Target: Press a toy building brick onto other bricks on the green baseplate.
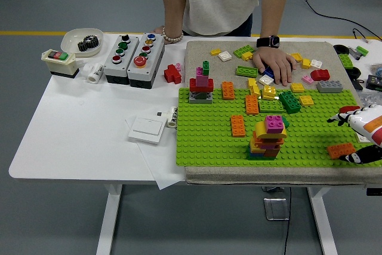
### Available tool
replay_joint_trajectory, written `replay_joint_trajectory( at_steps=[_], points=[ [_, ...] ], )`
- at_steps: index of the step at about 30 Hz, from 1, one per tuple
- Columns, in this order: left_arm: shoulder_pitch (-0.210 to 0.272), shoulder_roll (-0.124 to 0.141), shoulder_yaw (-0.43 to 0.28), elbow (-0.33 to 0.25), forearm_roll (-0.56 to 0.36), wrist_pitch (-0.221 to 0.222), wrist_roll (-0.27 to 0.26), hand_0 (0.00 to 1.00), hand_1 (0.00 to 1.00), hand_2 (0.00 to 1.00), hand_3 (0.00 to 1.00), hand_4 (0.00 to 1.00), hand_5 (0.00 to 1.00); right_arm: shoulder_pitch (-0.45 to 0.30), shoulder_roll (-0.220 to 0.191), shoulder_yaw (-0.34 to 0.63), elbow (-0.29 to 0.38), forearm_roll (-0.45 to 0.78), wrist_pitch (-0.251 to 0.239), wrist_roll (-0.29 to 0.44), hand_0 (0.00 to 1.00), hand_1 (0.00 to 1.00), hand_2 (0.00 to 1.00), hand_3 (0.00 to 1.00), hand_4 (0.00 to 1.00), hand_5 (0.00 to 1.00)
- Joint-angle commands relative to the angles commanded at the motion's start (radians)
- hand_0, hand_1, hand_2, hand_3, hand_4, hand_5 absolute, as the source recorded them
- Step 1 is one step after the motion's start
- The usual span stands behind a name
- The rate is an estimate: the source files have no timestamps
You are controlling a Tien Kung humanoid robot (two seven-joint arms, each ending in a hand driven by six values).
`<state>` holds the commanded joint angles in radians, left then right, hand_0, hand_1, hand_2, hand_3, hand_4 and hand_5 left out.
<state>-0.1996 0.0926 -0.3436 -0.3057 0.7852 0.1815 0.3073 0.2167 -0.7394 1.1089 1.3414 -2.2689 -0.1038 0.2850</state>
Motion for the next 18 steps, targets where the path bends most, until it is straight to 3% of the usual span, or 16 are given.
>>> replay_joint_trajectory(
  at_steps=[2, 7, 8, 18],
  points=[
    [0.001, 0.000, -0.002, 0.000, 0.003, -0.001, 0.001, 0.794, 0.769, 0.734, 0.585, 0.645, 0.661, 0.010, 0.002, -0.015, -0.021, 0.000, -0.010, 0.007, 0.504, 0.556, 0.681, 0.645, 0.909, 0.288],
    [0.002, 0.000, -0.005, 0.000, 0.007, -0.002, 0.002, 0.794, 0.769, 0.734, 0.585, 0.645, 0.661, 0.015, 0.009, -0.028, -0.055, 0.012, -0.019, 0.023, 0.504, 0.556, 0.681, 0.645, 0.909, 0.288],
    [0.002, -0.001, -0.006, 0.000, 0.007, -0.002, 0.003, 0.793, 0.769, 0.734, 0.585, 0.643, 0.660, 0.016, 0.011, -0.031, -0.063, 0.025, -0.021, 0.029, 0.578, 0.584, 0.683, 0.612, 0.873, 0.270],
    [0.000, -0.001, -0.008, -0.002, 0.014, -0.004, 0.005, 0.793, 0.770, 0.735, 0.585, 0.645, 0.662, 0.035, 0.030, -0.045, -0.115, 0.061, -0.050, 0.055, 0.604, 0.588, 0.671, 0.603, 0.860, 0.263]
  ],
)
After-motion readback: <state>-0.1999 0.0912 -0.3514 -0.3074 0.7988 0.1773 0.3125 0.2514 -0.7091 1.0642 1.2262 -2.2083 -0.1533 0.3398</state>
